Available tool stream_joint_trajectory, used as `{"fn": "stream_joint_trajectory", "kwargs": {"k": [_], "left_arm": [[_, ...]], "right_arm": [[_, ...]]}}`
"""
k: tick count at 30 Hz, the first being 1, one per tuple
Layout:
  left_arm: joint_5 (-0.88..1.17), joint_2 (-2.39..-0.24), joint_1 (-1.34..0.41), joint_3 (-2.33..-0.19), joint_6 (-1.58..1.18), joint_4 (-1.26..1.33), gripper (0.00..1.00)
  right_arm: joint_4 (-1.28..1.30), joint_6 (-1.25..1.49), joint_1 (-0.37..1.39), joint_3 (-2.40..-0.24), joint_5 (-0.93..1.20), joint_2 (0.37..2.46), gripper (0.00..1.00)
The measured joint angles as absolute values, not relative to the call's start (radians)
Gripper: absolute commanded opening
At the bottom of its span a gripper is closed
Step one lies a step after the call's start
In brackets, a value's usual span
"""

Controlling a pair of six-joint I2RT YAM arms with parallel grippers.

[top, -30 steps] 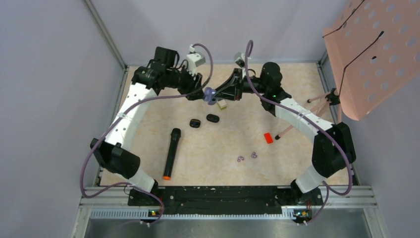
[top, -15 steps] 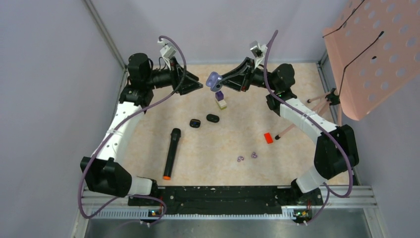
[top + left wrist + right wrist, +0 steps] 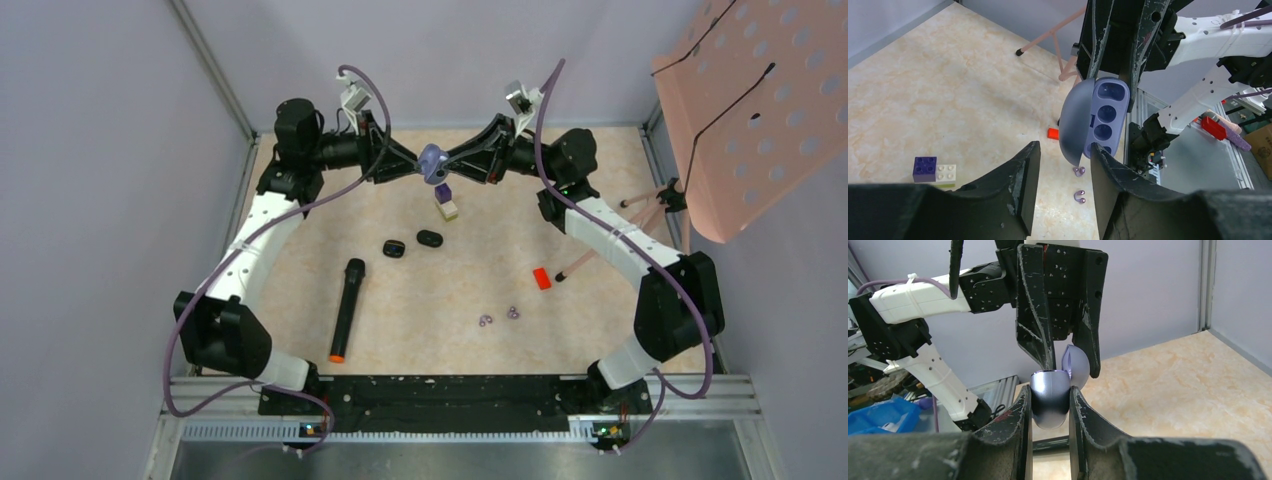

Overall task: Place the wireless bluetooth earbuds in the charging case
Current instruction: Pick up the charging case at the center of the board.

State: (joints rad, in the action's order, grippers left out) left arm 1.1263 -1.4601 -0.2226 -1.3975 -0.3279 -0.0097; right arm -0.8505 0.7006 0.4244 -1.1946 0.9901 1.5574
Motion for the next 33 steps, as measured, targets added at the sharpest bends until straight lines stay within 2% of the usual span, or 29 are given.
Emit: {"fn": "stream_joint_trajectory", "kwargs": {"k": [11,15,20,23,29,31,33], "left_arm": [[1.156,-1.482,-0.233,-1.434,-0.345,0.009,0.25],[1.159,-1.486,-0.235,-1.439,-0.338,0.008,0.31],[1.159,-1.496,-0.245,-1.443,-0.337,0.007,0.29],[1.159,-1.505,-0.249,-1.451,-0.337,0.006,0.24],[1.164,-1.518,-0.249,-1.467,-0.329,0.002,0.0],[1.164,-1.519,-0.249,-1.472,-0.322,-0.001,0.0],[1.163,-1.52,-0.247,-1.475,-0.307,-0.013,0.0]], "right_arm": [[-0.854,0.701,0.426,-1.195,0.996,1.557,0.0],[-0.861,0.701,0.426,-1.199,0.997,1.557,0.0],[-0.86,0.7,0.426,-1.199,1.004,1.56,0.0],[-0.86,0.7,0.426,-1.199,1.005,1.561,0.0],[-0.861,0.694,0.426,-1.199,0.996,1.561,0.0],[-0.86,0.685,0.426,-1.199,0.995,1.561,0.23],[-0.856,0.672,0.426,-1.198,0.995,1.561,0.41]]}}
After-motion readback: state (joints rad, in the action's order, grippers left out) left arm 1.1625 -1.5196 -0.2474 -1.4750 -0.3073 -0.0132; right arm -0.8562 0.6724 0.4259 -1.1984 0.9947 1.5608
